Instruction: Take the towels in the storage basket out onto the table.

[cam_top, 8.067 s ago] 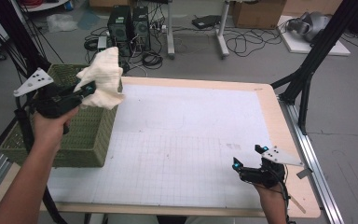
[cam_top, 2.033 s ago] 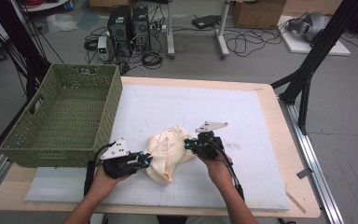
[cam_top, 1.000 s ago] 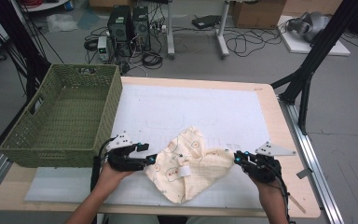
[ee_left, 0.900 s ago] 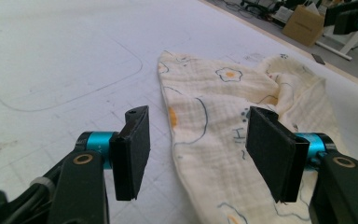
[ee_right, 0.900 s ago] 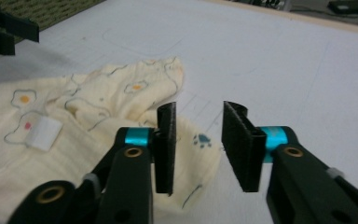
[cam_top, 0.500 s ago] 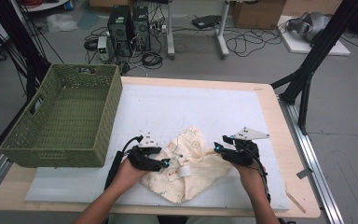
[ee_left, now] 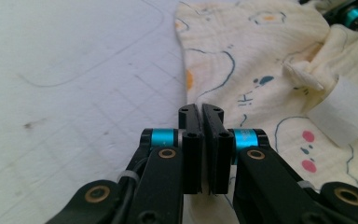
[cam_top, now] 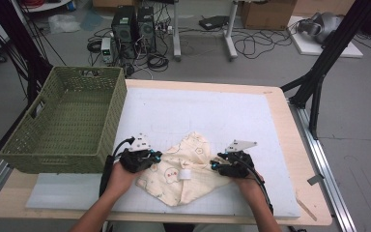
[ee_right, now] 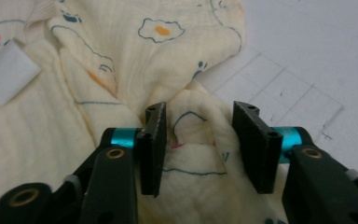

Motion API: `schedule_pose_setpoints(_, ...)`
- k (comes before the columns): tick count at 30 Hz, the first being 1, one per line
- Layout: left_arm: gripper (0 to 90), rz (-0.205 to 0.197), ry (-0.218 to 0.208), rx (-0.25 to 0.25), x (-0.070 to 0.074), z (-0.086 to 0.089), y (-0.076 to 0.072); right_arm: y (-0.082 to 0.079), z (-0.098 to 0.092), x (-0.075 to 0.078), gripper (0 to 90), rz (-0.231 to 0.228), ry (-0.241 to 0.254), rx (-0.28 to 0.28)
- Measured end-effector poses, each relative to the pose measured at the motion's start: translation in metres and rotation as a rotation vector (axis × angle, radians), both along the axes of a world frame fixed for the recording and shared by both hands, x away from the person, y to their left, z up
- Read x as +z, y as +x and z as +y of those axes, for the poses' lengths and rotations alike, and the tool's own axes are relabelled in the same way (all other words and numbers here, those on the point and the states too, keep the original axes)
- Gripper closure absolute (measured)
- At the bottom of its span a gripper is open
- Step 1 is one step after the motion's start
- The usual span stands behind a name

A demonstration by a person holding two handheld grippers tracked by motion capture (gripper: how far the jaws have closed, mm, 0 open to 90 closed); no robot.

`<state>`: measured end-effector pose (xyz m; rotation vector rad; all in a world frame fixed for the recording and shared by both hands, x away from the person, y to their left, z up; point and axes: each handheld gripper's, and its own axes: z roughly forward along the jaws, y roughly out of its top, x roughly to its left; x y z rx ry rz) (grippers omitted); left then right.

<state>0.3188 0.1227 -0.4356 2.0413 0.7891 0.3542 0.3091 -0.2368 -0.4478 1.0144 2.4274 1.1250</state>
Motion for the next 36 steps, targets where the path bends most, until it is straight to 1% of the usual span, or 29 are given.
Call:
schedule_pose_setpoints(2, 86.1, 0.000, -0.009, 0.012, 0.001, 0.004, 0.001, -0.002, -0.003, 0.003, 81.3, 0.007, -0.004, 0.001)
schedule_pose_setpoints(3, 86.1, -0.002, -0.012, 0.010, 0.001, 0.005, 0.001, -0.004, -0.004, 0.005, 82.8, 0.008, -0.010, -0.003)
schedule_pose_setpoints(4, 86.1, 0.000, -0.013, 0.010, 0.001, 0.005, 0.001, -0.007, -0.004, 0.007, 83.3, -0.006, -0.026, -0.006)
schedule_pose_setpoints(5, 86.1, -0.003, -0.008, 0.009, 0.001, 0.005, 0.001, -0.009, -0.005, 0.008, 83.5, -0.018, -0.031, -0.008)
schedule_pose_setpoints(6, 86.1, 0.001, -0.009, 0.008, 0.000, 0.005, 0.001, -0.012, -0.005, 0.011, 83.5, -0.029, -0.033, -0.011)
schedule_pose_setpoints(9, 86.1, 0.008, -0.006, 0.000, -0.001, 0.003, 0.001, -0.021, -0.008, 0.017, 83.4, -0.054, -0.070, -0.017)
schedule_pose_setpoints(11, 86.1, 0.016, -0.010, -0.006, -0.004, -0.001, 0.000, -0.028, -0.010, 0.019, 83.4, -0.059, -0.102, -0.009)
schedule_pose_setpoints(12, 86.1, 0.016, -0.003, -0.018, -0.005, -0.003, 0.000, -0.033, -0.011, 0.020, 83.4, -0.059, -0.126, -0.004)
schedule_pose_setpoints(13, 86.1, 0.017, 0.004, -0.026, -0.006, -0.006, -0.001, -0.037, -0.012, 0.019, 83.3, -0.047, -0.143, 0.003)
schedule_pose_setpoints(14, 86.1, 0.016, 0.009, -0.035, -0.007, -0.009, -0.002, -0.041, -0.013, 0.018, 83.1, -0.027, -0.146, 0.019)
schedule_pose_setpoints(16, 85.9, 0.017, 0.014, -0.048, -0.009, -0.012, -0.002, -0.048, -0.016, 0.017, 79.9, -0.007, -0.145, 0.044)
schedule_pose_setpoints(17, 85.8, 0.016, 0.016, -0.047, -0.009, -0.012, -0.002, -0.050, -0.018, 0.019, 76.3, -0.008, -0.133, 0.047)
schedule_pose_setpoints(18, 85.7, 0.016, 0.022, -0.049, -0.009, -0.012, -0.001, -0.050, -0.020, 0.021, 70.1, -0.021, -0.112, 0.039)
schedule_pose_setpoints(20, 85.3, 0.016, 0.019, -0.043, -0.009, -0.011, -0.001, -0.045, -0.023, 0.030, 63.4, -0.044, -0.067, 0.014)
schedule_pose_setpoints(22, 85.0, 0.015, 0.012, -0.038, -0.008, -0.009, -0.001, -0.037, -0.022, 0.038, 58.4, -0.073, -0.053, -0.010)
schedule_pose_setpoints(23, 84.9, 0.017, 0.001, -0.036, -0.008, -0.009, -0.001, -0.033, -0.020, 0.041, 57.2, -0.081, -0.049, -0.013)
schedule_pose_setpoints(24, 85.0, 0.018, -0.002, -0.039, -0.008, -0.008, -0.001, -0.027, -0.018, 0.045, 54.5, -0.097, -0.049, -0.017)
schedule_pose_setpoints(25, 85.0, 0.017, -0.001, -0.040, -0.008, -0.009, -0.001, -0.021, -0.016, 0.048, 53.9, -0.105, -0.049, -0.023)
schedule_pose_setpoints(28, 85.1, 0.017, 0.007, -0.052, -0.009, -0.009, -0.001, 0.001, -0.003, 0.054, 50.5, -0.119, -0.038, -0.013)
schedule_pose_setpoints(30, 85.1, 0.018, 0.006, -0.052, -0.008, -0.009, -0.001, 0.018, 0.009, 0.052, 49.7, -0.109, -0.042, 0.003)
schedule_pose_setpoints(31, 85.1, 0.017, 0.001, -0.052, -0.008, -0.008, -0.001, 0.026, 0.016, 0.049, 49.6, -0.093, -0.050, 0.006)
schedule_pose_setpoints(32, 85.1, 0.016, -0.003, -0.050, -0.008, -0.007, -0.002, 0.033, 0.022, 0.045, 49.4, -0.084, -0.068, 0.012)
schedule_pose_setpoints(33, 85.1, 0.017, -0.010, -0.050, -0.008, -0.006, -0.002, 0.039, 0.030, 0.041, 49.4, -0.085, -0.092, 0.011)
schedule_pose_setpoints(36, 85.1, 0.018, -0.022, -0.050, -0.007, -0.003, -0.002, 0.052, 0.052, 0.030, 49.7, -0.077, -0.107, 0.046)
